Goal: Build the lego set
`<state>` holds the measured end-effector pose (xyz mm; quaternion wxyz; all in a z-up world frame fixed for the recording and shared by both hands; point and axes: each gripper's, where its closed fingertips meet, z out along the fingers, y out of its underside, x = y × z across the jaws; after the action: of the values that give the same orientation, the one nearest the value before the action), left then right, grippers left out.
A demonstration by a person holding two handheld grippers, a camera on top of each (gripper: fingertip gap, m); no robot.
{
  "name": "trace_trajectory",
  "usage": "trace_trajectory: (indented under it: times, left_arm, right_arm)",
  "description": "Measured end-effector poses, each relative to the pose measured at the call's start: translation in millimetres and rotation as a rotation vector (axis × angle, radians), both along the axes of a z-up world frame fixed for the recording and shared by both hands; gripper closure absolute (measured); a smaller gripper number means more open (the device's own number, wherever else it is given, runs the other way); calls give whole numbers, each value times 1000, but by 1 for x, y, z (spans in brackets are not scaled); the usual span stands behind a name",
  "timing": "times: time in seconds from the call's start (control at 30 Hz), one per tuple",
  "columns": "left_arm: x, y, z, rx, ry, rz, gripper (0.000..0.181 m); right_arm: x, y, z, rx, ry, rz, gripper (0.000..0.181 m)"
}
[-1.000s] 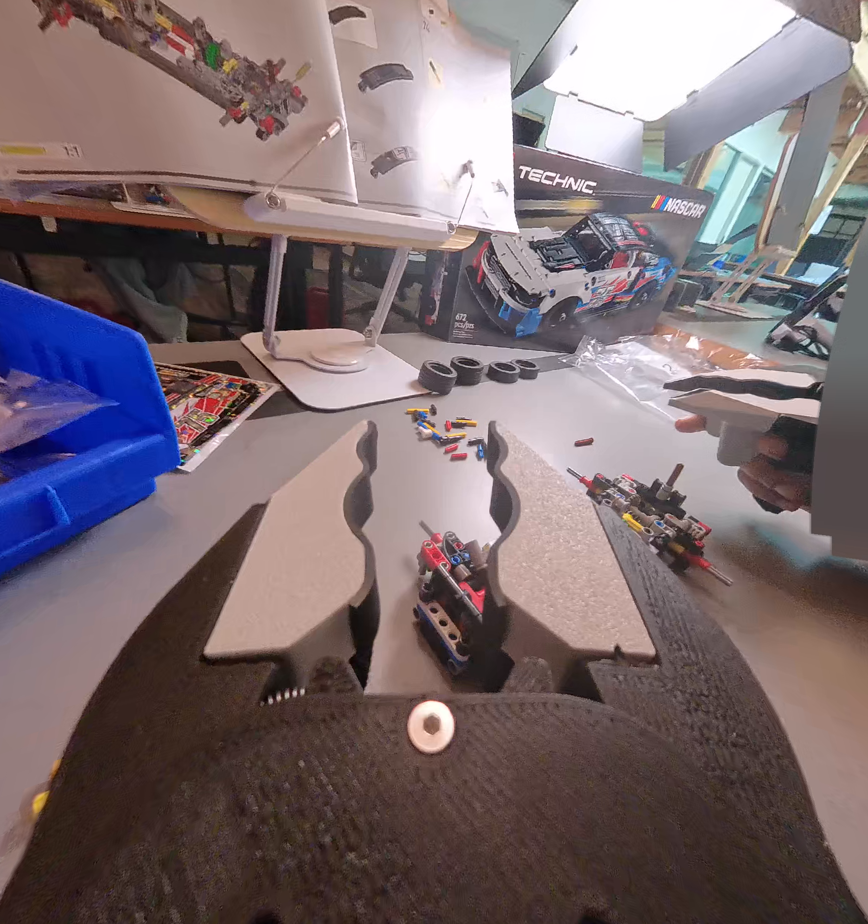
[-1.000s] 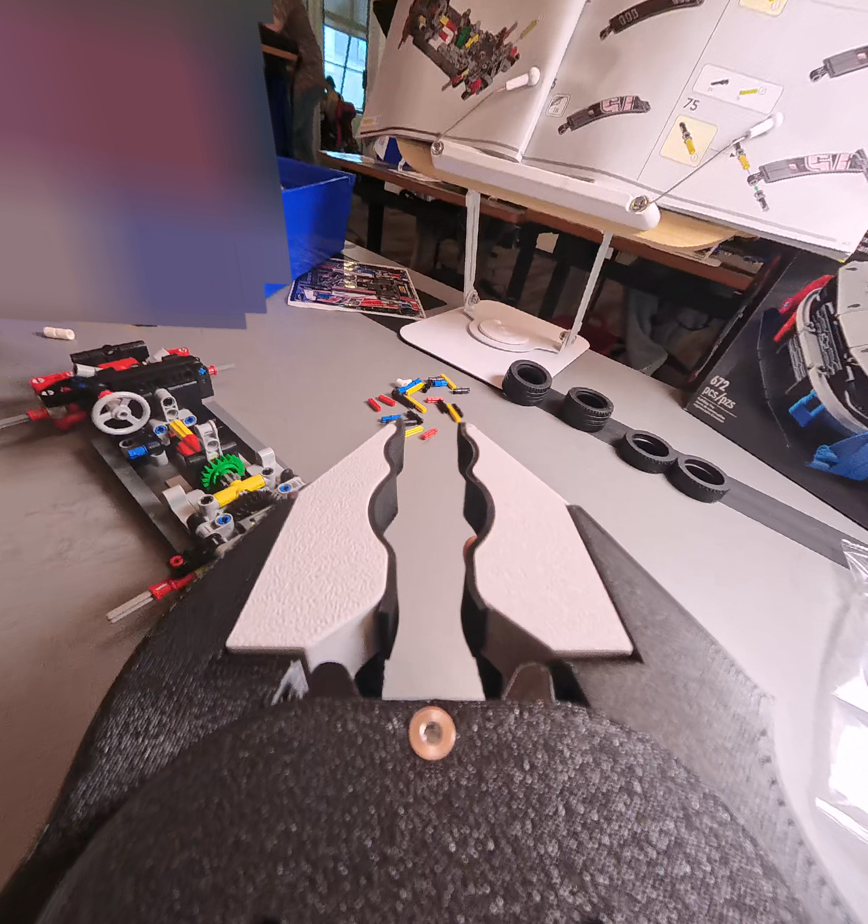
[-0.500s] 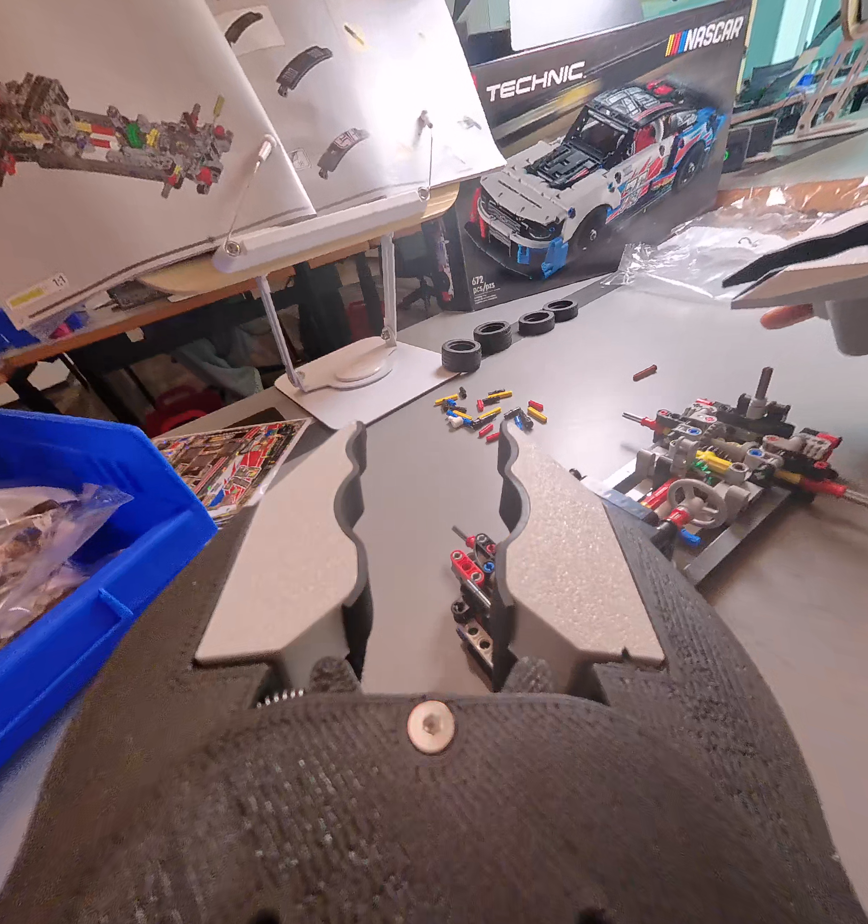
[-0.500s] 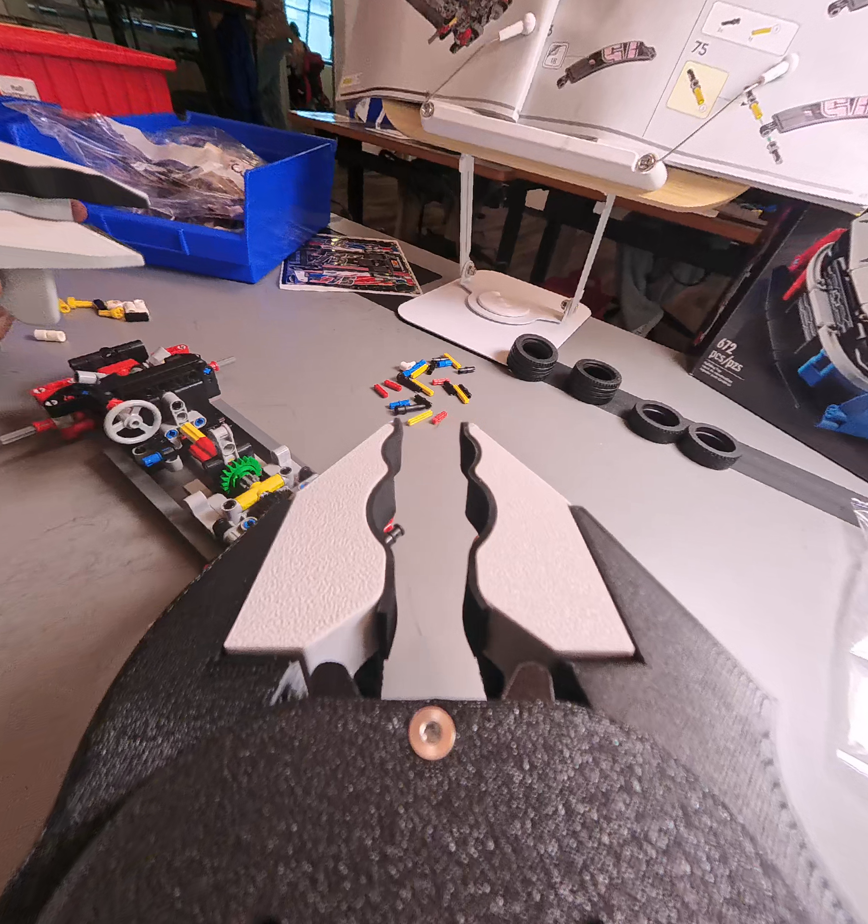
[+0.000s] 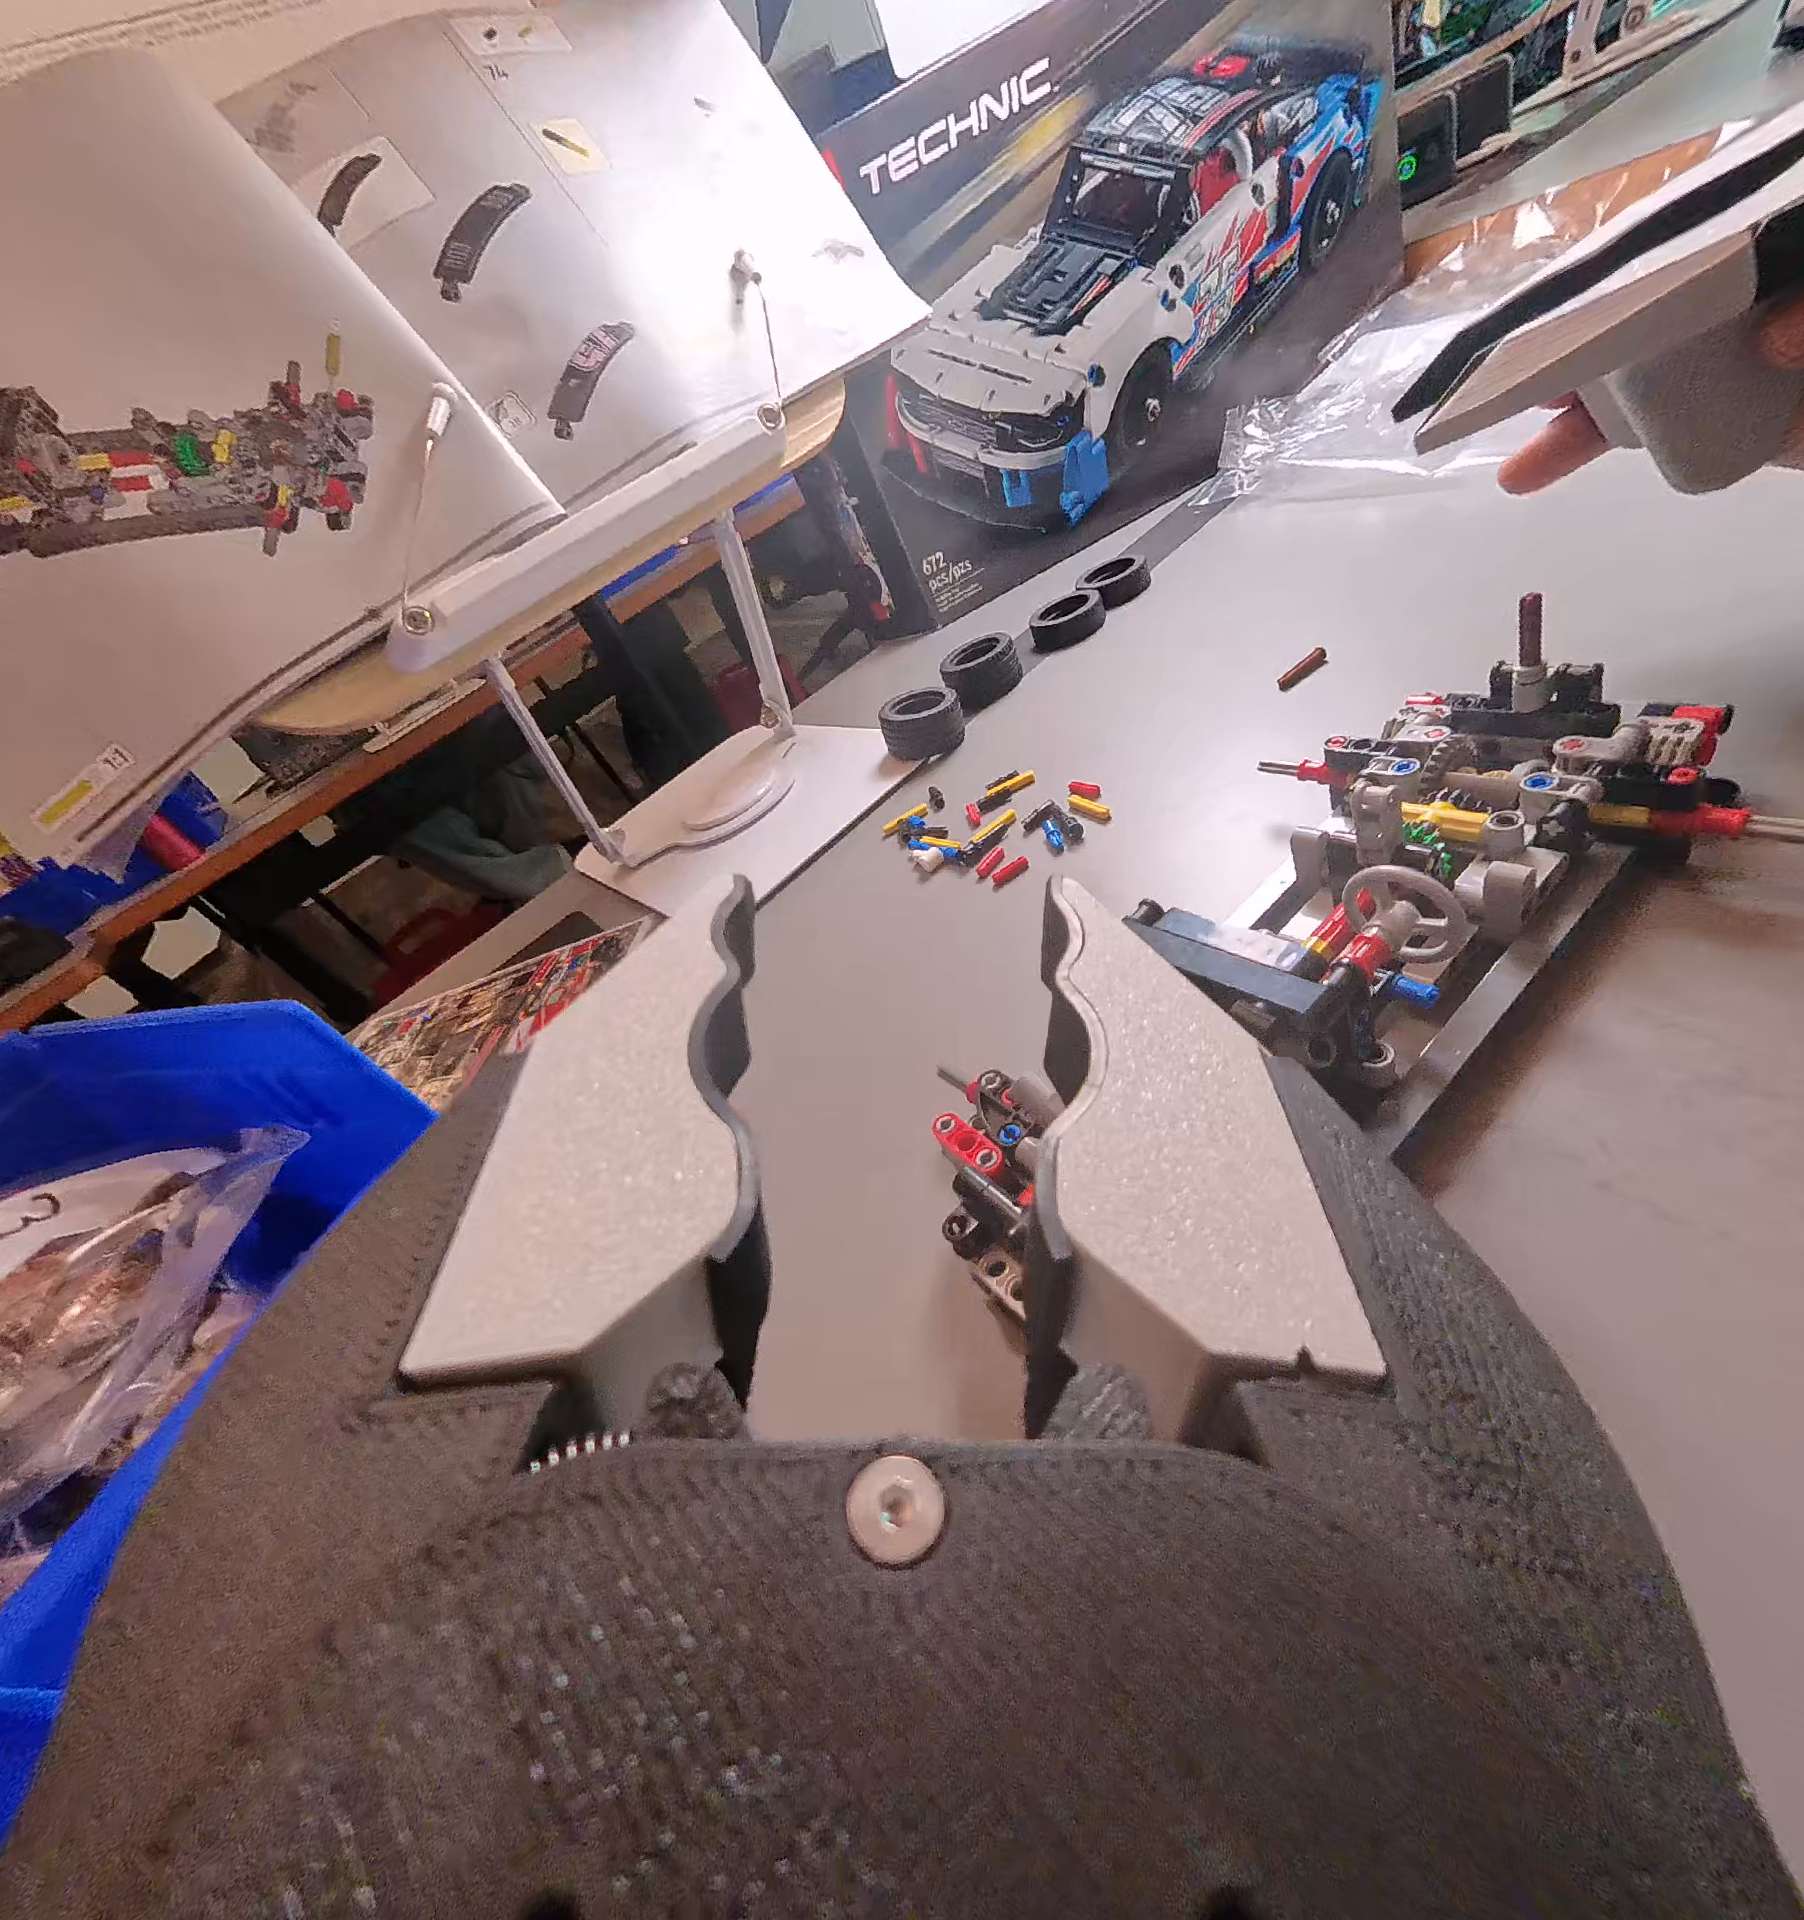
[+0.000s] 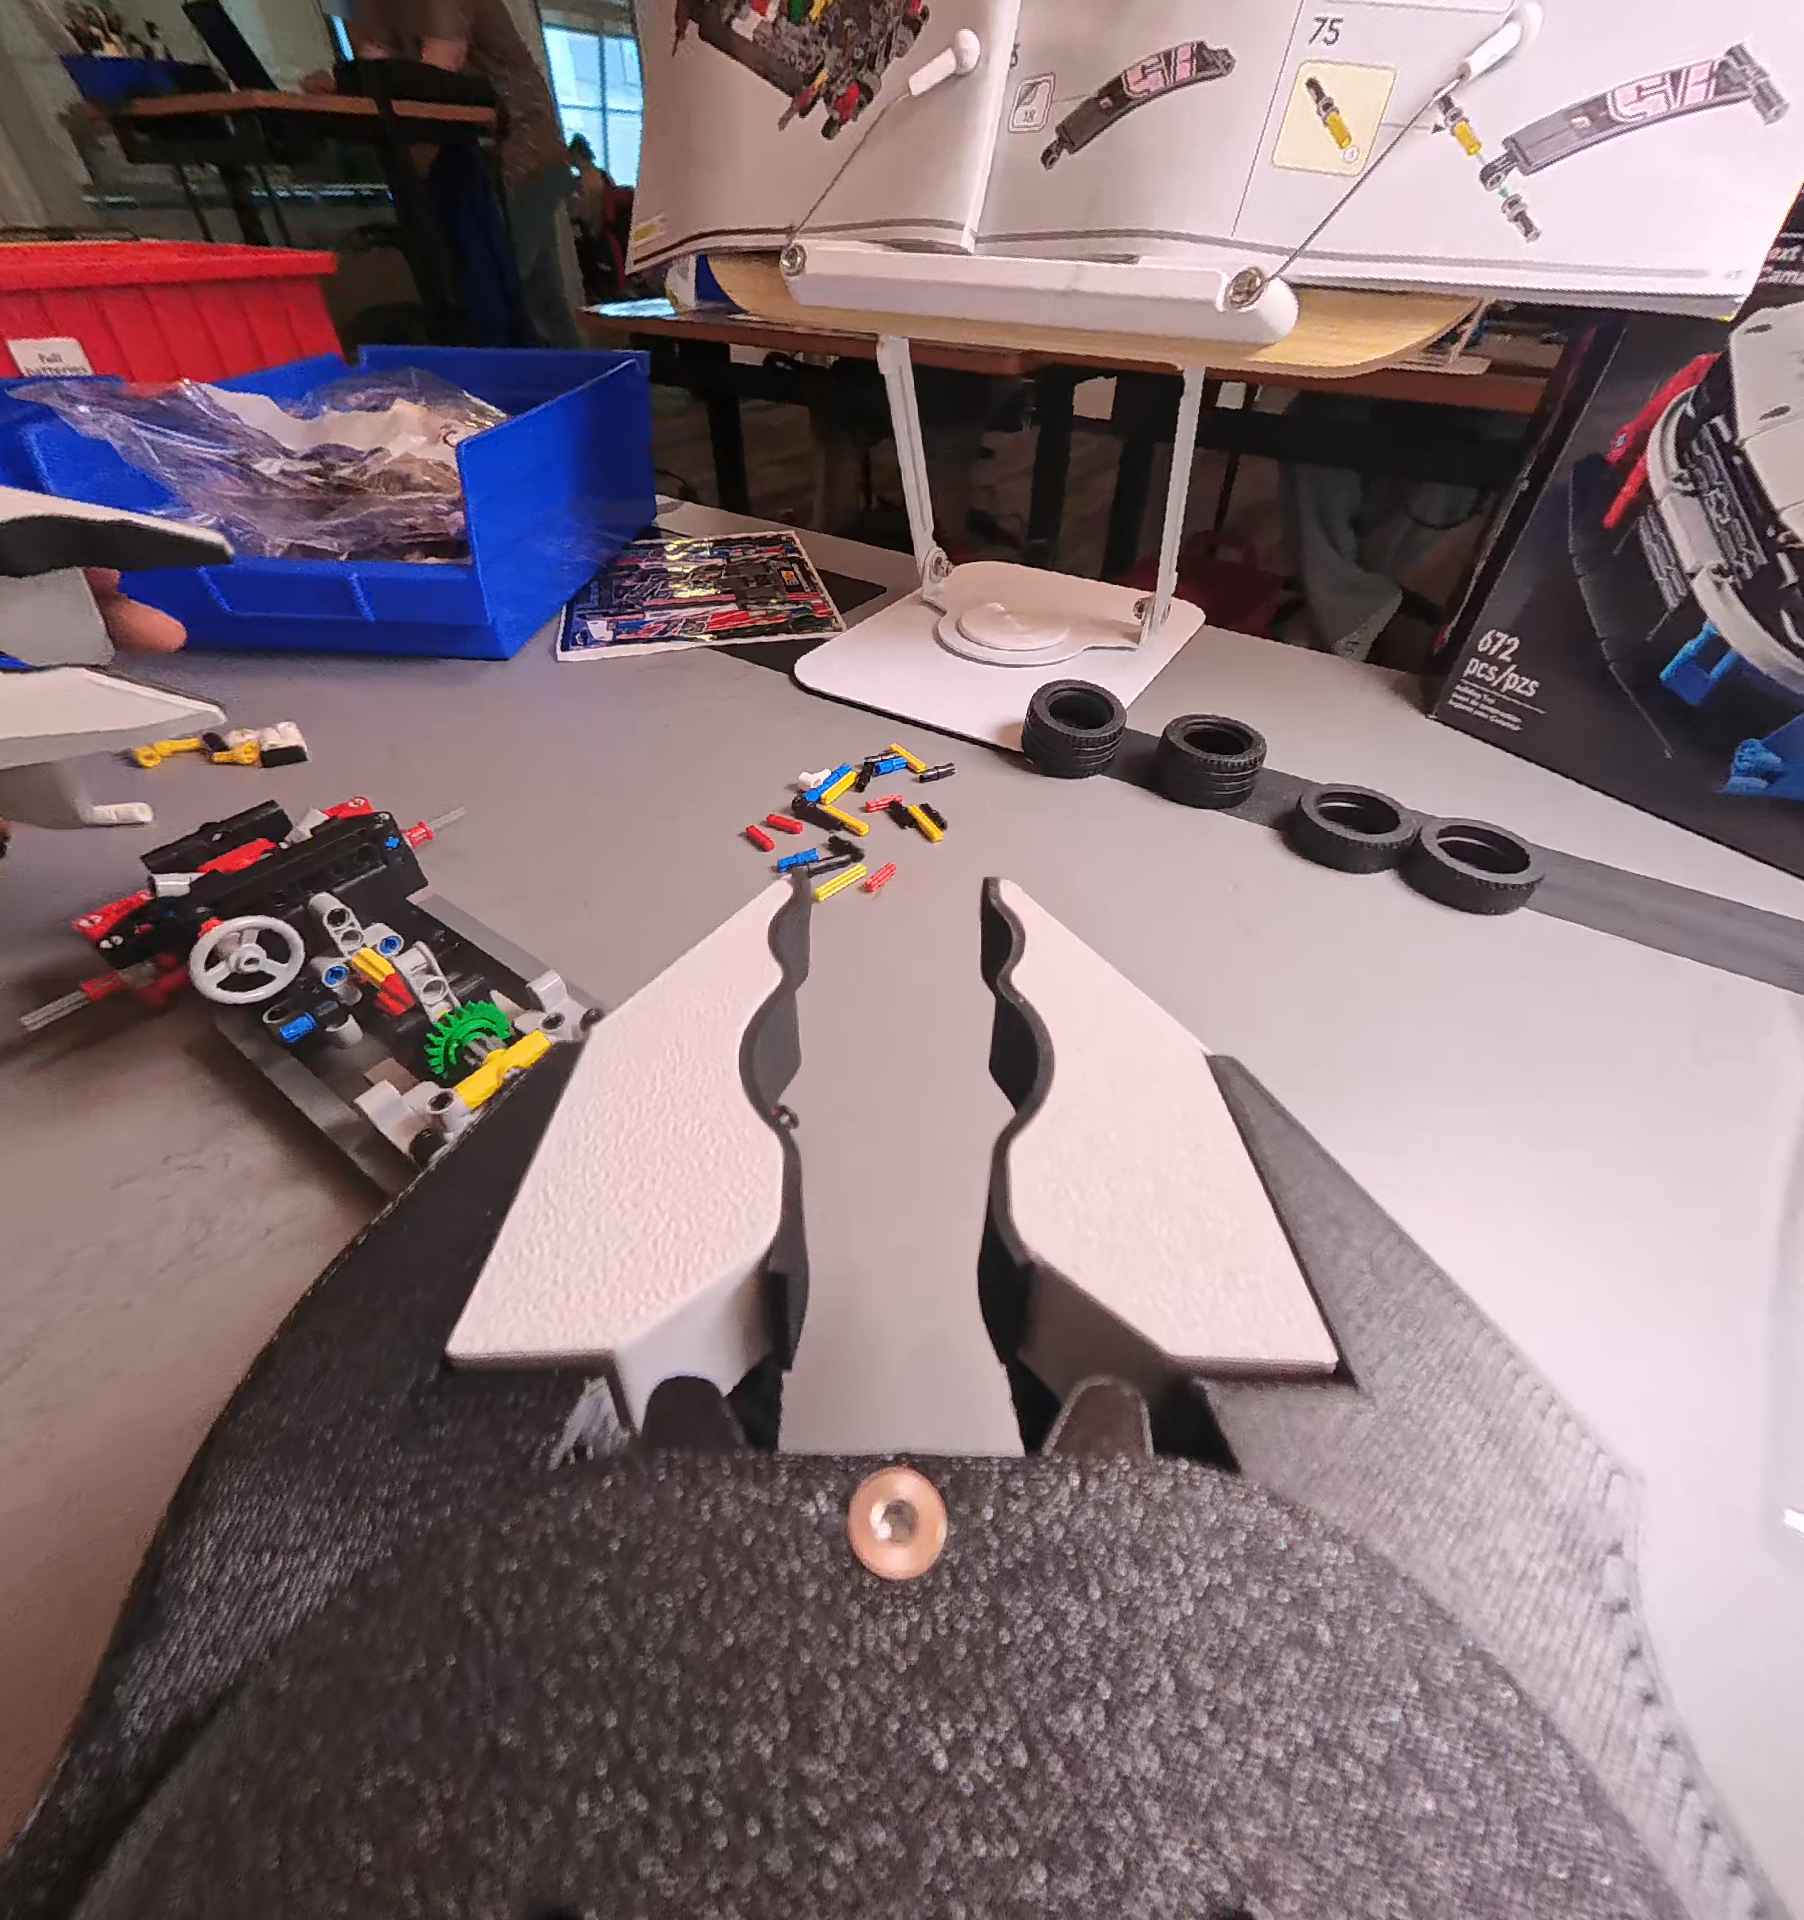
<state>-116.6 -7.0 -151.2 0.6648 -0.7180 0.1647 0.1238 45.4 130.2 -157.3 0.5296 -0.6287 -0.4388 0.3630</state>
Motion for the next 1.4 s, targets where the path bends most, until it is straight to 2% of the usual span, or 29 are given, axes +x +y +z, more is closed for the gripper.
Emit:
trace_trajectory:
  times: [0.2, 0.4, 0.6, 0.7, 0.9, 1.2, 1.4]
  left_arm:
    - [0, -3, 8, 20, -121, -10, 128]
    - [5, -9, 8, -5, -250, -9, 139]
    - [14, -21, 25, 29, -302, -68, 145]
    - [19, -22, 24, 24, -335, -95, 145]
    - [19, -21, 24, 29, -282, -70, 144]
    - [-8, -17, 15, 30, -199, 54, 140]
    - [-12, -16, 14, 44, -200, 55, 140]
  right_arm:
    - [-6, -1, -9, -9, -22, 12, 150]
    - [-3, -12, -9, 11, -6, 60, 152]
    - [-2, -17, -4, 37, 14, 69, 151]
    - [-5, -25, -6, 76, -11, 87, 151]
    - [-7, -26, -7, 93, -25, 75, 151]
    - [-7, -30, 9, 82, 55, 67, 156]
    - [-13, -46, 13, 123, 52, 122, 160]
